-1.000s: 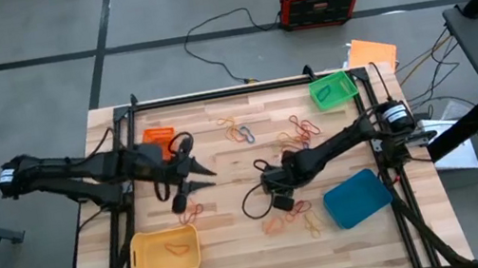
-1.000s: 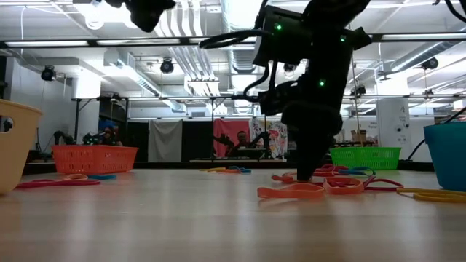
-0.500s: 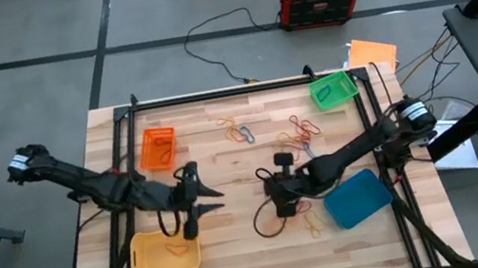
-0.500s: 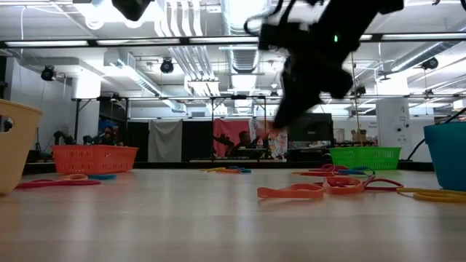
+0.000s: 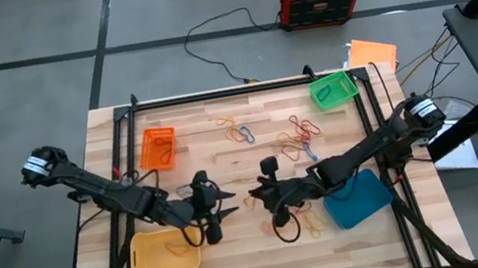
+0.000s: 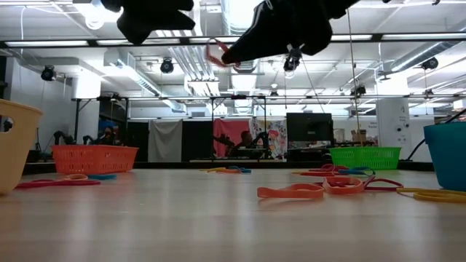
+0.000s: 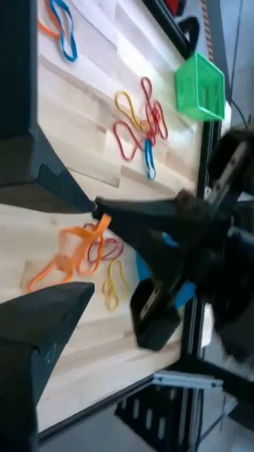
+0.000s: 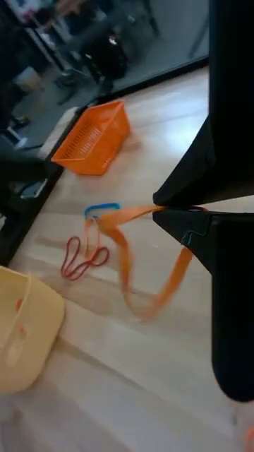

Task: Sort rubber bands into baskets
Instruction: Put the orange rubber band into the yellow bin

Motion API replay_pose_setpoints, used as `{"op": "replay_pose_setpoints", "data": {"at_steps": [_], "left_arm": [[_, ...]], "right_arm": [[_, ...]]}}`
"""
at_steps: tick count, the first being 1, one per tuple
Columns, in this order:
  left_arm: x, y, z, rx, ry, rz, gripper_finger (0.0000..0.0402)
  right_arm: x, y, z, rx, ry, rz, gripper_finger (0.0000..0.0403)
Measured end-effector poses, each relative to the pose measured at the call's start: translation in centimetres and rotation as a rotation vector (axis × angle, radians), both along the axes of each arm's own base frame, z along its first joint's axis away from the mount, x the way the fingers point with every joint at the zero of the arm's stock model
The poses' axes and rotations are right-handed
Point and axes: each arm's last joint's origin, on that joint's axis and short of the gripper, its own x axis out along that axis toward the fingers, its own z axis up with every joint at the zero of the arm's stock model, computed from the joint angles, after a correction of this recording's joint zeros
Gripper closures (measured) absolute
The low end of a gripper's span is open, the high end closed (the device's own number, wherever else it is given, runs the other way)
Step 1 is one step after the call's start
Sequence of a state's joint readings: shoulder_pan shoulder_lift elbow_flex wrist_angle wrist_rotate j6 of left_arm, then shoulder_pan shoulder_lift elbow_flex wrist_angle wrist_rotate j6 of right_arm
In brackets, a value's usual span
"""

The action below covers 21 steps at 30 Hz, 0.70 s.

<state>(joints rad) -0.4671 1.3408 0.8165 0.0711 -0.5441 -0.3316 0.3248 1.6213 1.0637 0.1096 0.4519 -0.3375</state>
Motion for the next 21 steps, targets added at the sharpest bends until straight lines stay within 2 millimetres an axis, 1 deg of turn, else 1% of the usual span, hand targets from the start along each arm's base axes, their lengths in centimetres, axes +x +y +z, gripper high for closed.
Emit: {"op": "replay_pose_setpoints", "data": {"at_steps": [5, 9, 14, 21], "left_arm": [[0.3, -0.1, -0.9, 0.003, 0.022, 0.033, 0.0199], [0.6, -0.2, -1.5, -0.007, 0.031, 0.049, 0.0181], [1.1, -0.5, -1.8, -0.014, 0.010, 0.047, 0.0180], [1.8, -0.7, -2.4, -0.002, -0.014, 0.046, 0.0196]], "right_arm": [[0.3, -0.1, 0.7, -0.057, -0.049, 0.031, 0.0394], [0.6, -0.1, 1.2, -0.122, -0.087, 0.061, 0.0394], [0.8, -0.5, 1.5, -0.157, -0.101, 0.064, 0.0394], [0.9, -0.7, 1.6, -0.166, -0.118, 0.075, 0.0394]]}}
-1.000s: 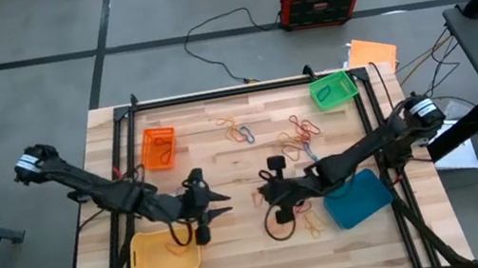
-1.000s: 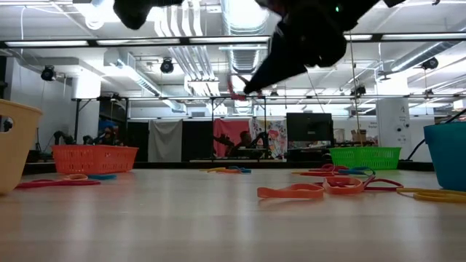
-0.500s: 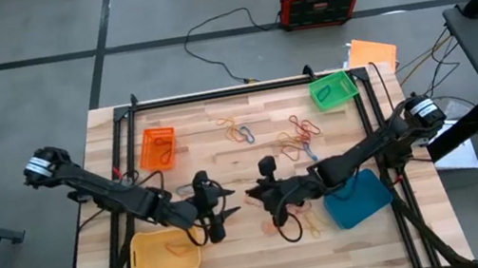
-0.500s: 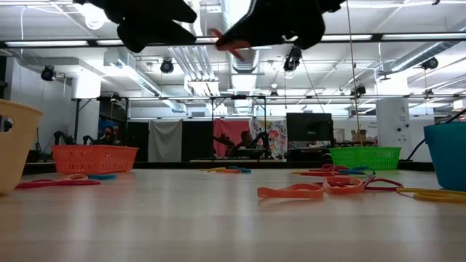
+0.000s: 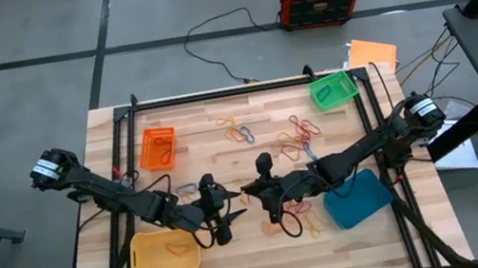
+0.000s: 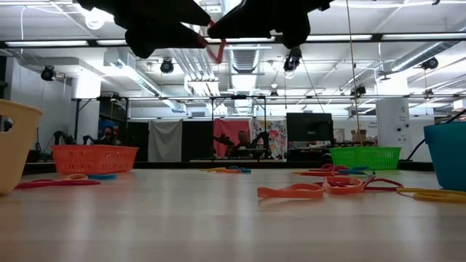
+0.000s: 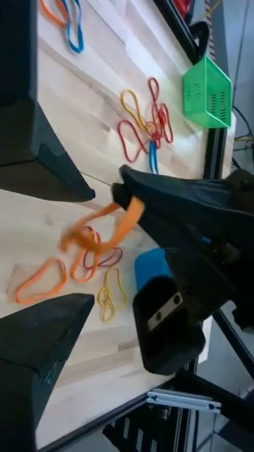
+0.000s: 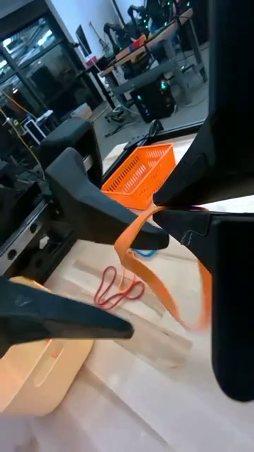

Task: Sort rubber bands into baskets
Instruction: Put the orange rubber band into the yellow bin

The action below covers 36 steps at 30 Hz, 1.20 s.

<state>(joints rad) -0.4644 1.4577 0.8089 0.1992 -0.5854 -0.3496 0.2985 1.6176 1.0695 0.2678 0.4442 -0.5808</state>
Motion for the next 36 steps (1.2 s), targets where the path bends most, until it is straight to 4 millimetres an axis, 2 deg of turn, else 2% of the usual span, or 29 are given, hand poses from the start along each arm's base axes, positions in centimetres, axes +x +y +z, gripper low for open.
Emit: {"op": "replay_pose_setpoints", "data": {"at_steps": [5, 13, 18, 24, 31, 36], "left_arm": [[0.2, 0.1, 0.0, 0.046, -0.015, 0.030, 0.0232], [0.1, 0.2, 0.2, 0.080, -0.015, 0.033, 0.0388], [0.1, 0.2, 0.2, 0.100, -0.013, 0.025, 0.0400], [0.0, 0.3, 0.4, 0.109, -0.011, 0.021, 0.0401], [-0.8, 0.5, 0.8, 0.099, 0.034, -0.037, 0.0401], [-2.1, 0.8, 1.7, 0.030, 0.091, -0.124, 0.0401]], "right_arm": [[0.0, 0.0, 0.0, -0.006, 0.001, 0.003, 0.0394], [0.0, 0.0, 0.0, -0.019, 0.004, 0.006, 0.0394], [0.0, -0.1, 0.0, -0.012, 0.003, 0.001, 0.0394], [0.0, -0.2, 0.0, 0.076, -0.011, -0.030, 0.0383], [-0.2, -0.6, 0.9, 0.212, -0.053, -0.073, 0.0306], [-0.7, -1.4, 1.9, 0.369, -0.081, -0.118, 0.0250]]}}
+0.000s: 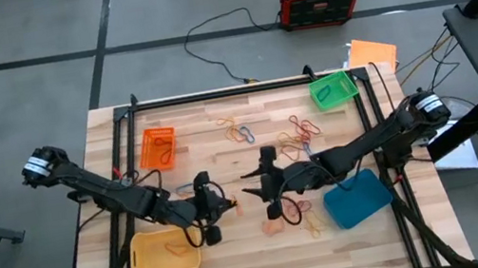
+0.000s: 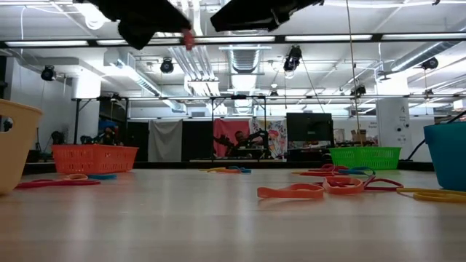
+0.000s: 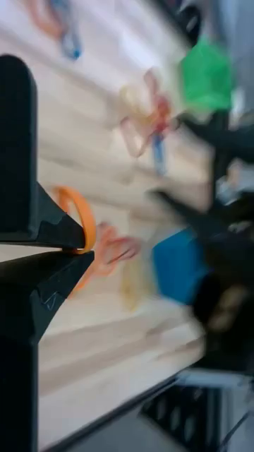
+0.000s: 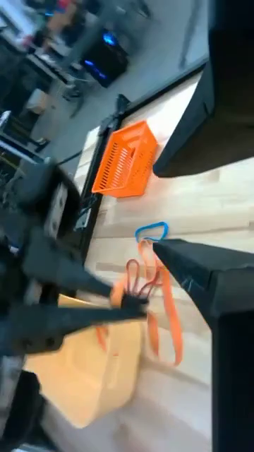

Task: Sort rubber bands into baskets
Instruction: Put the orange rubber band into the yellow bin

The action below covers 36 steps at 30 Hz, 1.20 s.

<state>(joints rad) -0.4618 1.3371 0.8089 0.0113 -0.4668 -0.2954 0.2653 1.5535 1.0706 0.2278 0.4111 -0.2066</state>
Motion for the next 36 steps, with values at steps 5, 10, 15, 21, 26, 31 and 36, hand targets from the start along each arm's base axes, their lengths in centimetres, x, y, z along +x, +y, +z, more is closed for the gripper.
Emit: {"op": "replay_pose_setpoints", "data": {"at_steps": [5, 10, 15, 21, 26, 31, 36], "left_arm": [[-3.0, 0.6, 0.3, -0.202, 0.228, -0.086, 0.0402], [-6.6, 0.2, 1.0, -0.540, 0.562, -0.122, 0.0402], [-10.1, -0.7, 0.7, -0.594, 0.879, -0.080, 0.0402], [-11.1, -2.7, -0.1, -0.556, 0.997, -0.190, 0.0402], [-10.9, -3.9, -1.5, -0.496, 1.059, -0.193, 0.0402], [-10.5, -4.4, -2.6, -0.469, 1.116, -0.171, 0.0402], [-10.7, -4.3, -3.6, -0.481, 1.222, -0.016, 0.0395]], "right_arm": [[-1.2, -0.6, 1.3, 0.076, 0.014, -0.036, 0.0221], [-1.7, -0.9, 1.3, 0.087, 0.055, -0.051, 0.0214], [-1.3, -1.8, 0.9, 0.085, 0.071, -0.080, 0.0213], [-1.1, -3.1, 0.5, 0.098, 0.097, -0.128, 0.0215], [-1.0, -4.9, 0.2, 0.092, 0.122, -0.181, 0.0215], [-1.0, -6.8, 0.0, 0.095, 0.147, -0.239, 0.0215], [-1.1, -7.5, -0.3, 0.101, 0.179, -0.265, 0.0215]]}}
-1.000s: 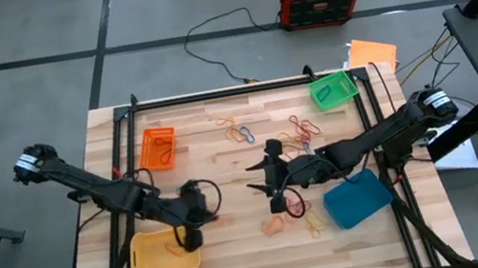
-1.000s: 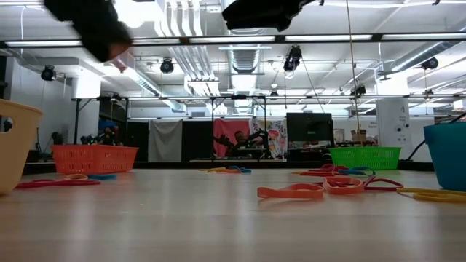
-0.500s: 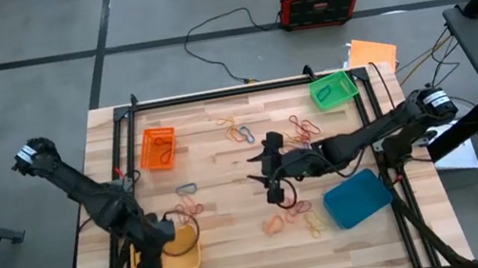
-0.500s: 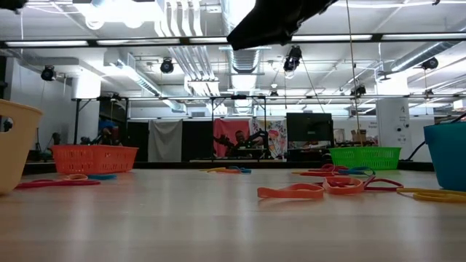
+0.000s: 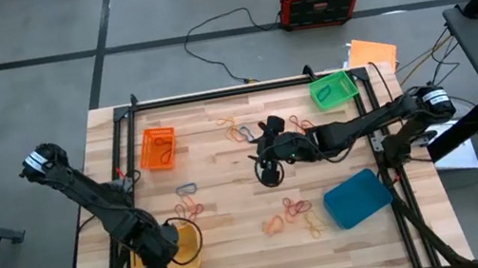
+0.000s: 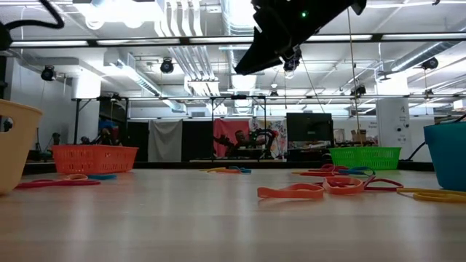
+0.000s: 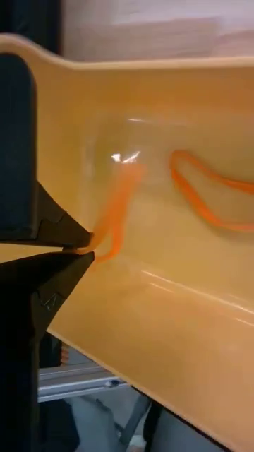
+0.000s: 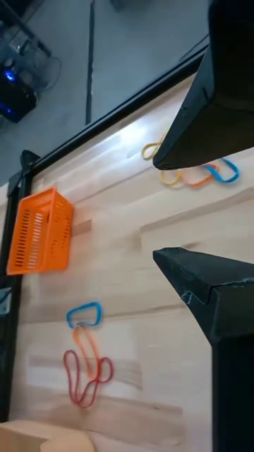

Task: Sort rubber bands into baskets
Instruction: Put the orange rubber band into the yellow bin, then put the blue rubber band into the green bin

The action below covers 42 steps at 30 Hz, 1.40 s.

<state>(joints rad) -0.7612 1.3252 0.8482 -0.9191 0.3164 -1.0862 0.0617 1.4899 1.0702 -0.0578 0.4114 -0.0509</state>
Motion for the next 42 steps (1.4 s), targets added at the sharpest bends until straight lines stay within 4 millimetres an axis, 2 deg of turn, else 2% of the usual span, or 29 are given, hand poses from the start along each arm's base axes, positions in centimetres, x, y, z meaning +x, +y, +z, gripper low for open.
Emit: {"op": "replay_pose_setpoints", "data": {"at_steps": [8, 13, 17, 22, 27, 35, 38, 42], "left_arm": [[0.0, -0.1, -0.2, 0.003, 0.010, -0.010, 0.0322], [-0.1, 0.3, 0.2, -0.024, 0.018, -0.080, 0.0283], [-0.2, 0.7, 1.0, -0.028, 0.019, -0.089, 0.0271], [-0.4, 0.9, 1.4, -0.039, 0.000, -0.106, 0.0269], [-0.2, 1.2, 1.6, -0.040, -0.024, -0.114, 0.0269], [1.0, 2.2, 1.8, 0.149, -0.293, -0.195, 0.0269], [1.7, 2.8, 2.3, 0.224, -0.427, -0.231, 0.0269], [2.7, 4.0, 3.4, 0.403, -0.640, -0.271, 0.0269]], "right_arm": [[-0.5, 0.3, -0.6, 0.066, 0.058, -0.038, 0.0216], [-1.5, 0.9, -1.6, 0.107, 0.174, -0.066, 0.0216], [-2.6, 0.7, -2.2, 0.177, 0.262, -0.151, 0.0216], [-3.6, 0.6, -1.9, 0.236, 0.333, -0.241, 0.0216], [-3.8, 0.6, -1.2, 0.254, 0.316, -0.255, 0.0216], [-4.3, -0.4, -1.1, 0.389, 0.325, -0.403, 0.0216], [-4.9, -1.3, -1.3, 0.483, 0.410, -0.469, 0.0216], [-6.1, -2.3, -1.7, 0.525, 0.529, -0.555, 0.0216]]}}
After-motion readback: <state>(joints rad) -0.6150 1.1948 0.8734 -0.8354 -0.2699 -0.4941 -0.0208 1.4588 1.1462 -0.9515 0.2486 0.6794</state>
